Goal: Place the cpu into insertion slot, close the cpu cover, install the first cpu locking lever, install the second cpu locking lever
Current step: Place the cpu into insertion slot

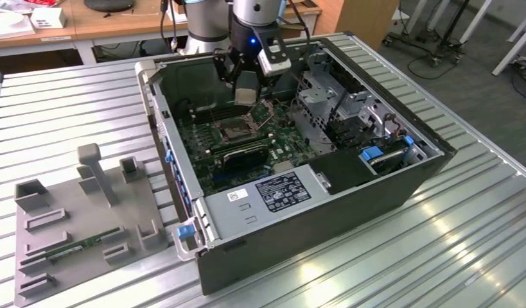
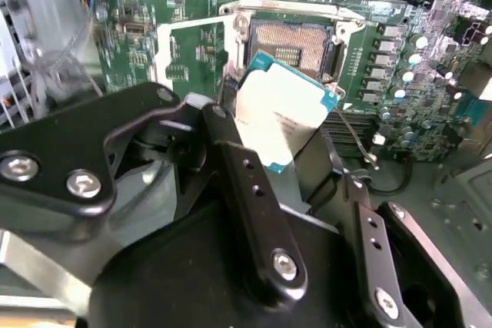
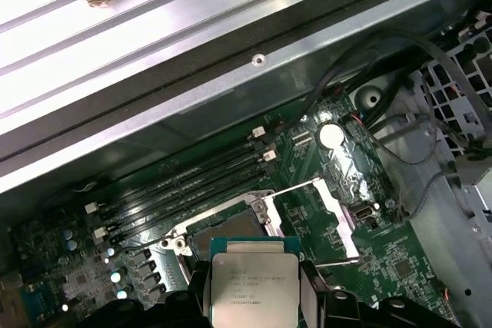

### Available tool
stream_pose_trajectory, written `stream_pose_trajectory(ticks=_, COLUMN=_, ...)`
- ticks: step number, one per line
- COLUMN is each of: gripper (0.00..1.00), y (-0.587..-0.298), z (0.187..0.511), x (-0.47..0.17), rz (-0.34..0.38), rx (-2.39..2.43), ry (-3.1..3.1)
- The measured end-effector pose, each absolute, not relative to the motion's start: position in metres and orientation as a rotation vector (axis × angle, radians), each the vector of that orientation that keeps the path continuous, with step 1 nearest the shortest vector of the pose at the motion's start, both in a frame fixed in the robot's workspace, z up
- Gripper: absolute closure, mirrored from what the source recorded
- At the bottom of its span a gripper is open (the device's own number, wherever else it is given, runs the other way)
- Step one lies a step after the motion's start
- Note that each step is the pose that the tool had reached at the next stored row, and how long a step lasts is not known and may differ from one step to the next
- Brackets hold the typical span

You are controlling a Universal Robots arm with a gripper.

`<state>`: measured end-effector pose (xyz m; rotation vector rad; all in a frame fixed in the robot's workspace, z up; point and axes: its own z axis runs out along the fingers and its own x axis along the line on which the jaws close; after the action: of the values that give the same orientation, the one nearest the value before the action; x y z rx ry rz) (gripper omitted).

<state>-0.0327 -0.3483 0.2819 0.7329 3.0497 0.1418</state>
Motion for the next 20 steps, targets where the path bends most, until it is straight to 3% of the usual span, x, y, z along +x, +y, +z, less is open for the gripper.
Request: stream_pose_trajectory(ticks=20, gripper=0.46, y=-0.3483, z=0.2789, x=-0.0326, rz=0.138, rx=1.266, ry=2.852)
